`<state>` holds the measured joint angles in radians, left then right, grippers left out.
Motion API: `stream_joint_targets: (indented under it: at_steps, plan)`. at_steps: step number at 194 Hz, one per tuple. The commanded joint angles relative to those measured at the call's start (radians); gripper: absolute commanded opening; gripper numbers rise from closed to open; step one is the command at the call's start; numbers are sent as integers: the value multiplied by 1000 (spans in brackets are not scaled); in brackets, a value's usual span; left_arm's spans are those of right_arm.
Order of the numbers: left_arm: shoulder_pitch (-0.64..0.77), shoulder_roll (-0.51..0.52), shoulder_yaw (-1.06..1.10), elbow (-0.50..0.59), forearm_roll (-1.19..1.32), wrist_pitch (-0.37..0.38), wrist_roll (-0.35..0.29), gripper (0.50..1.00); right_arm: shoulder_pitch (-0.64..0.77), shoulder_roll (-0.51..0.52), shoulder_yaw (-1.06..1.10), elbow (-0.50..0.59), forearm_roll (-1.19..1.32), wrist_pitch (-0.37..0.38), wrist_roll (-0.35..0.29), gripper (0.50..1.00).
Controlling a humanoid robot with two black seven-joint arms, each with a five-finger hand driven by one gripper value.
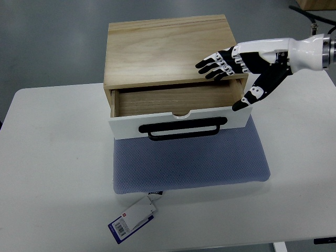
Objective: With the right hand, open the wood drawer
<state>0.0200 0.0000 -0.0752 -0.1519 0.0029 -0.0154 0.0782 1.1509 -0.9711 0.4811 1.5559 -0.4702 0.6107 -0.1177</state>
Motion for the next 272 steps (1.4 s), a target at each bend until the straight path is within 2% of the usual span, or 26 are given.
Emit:
stream_joint_targets:
  at_steps: [1, 23, 56, 63, 73, 74, 76, 89, 100, 101, 103, 137, 150, 151, 154, 170, 272]
  plan:
    - [0, 0, 0, 0, 0, 0, 0, 1000, -5, -11, 14, -103, 84, 0, 6, 936]
    - [0, 0, 0, 0, 0, 0, 0, 1000, -11, 12, 21, -269, 223, 0, 9, 936]
    - [0, 0, 0, 0, 0, 0, 0, 1000, -65, 106, 22, -569, 479, 0, 10, 936]
    - [0, 0, 0, 0, 0, 0, 0, 1000, -72, 123, 22, -618, 519, 0, 10, 936]
    - [0, 0, 0, 0, 0, 0, 0, 1000, -72, 123, 22, -619, 519, 0, 10, 936]
    - [0, 0, 0, 0, 0, 0, 0, 1000, -89, 156, 22, -695, 582, 0, 10, 936]
    - [0, 0, 0, 0, 0, 0, 0, 1000, -92, 166, 22, -714, 596, 0, 12, 936]
    - [0, 0, 0, 0, 0, 0, 0, 1000, -108, 221, 24, -798, 663, 0, 18, 936]
    - [0, 0, 0, 0, 0, 0, 0, 1000, -108, 221, 24, -798, 663, 0, 18, 936]
    - [0, 0, 0, 0, 0, 0, 0, 1000, -114, 270, 22, -854, 700, -15, 33, 936]
    - [0, 0, 0, 0, -1, 0, 0, 1000, -114, 281, 24, -865, 703, -35, 36, 936]
    - [0, 0, 0, 0, -1, 0, 0, 1000, -155, 417, 25, -916, 725, -272, 99, 936]
    - [0, 0, 0, 0, 0, 0, 0, 1000, -157, 425, 25, -916, 728, -284, 102, 936]
    - [0, 0, 0, 0, 0, 0, 0, 1000, -174, 455, 43, -918, 752, -343, 108, 936]
    - [0, 0, 0, 0, 0, 0, 0, 1000, -184, 468, 57, -921, 763, -367, 108, 936]
    - [0, 0, 0, 0, 0, 0, 0, 1000, -212, 509, 102, -938, 768, -427, 108, 936]
    - [0, 0, 0, 0, 0, 0, 0, 1000, -243, 532, 110, -950, 754, -428, 110, 938]
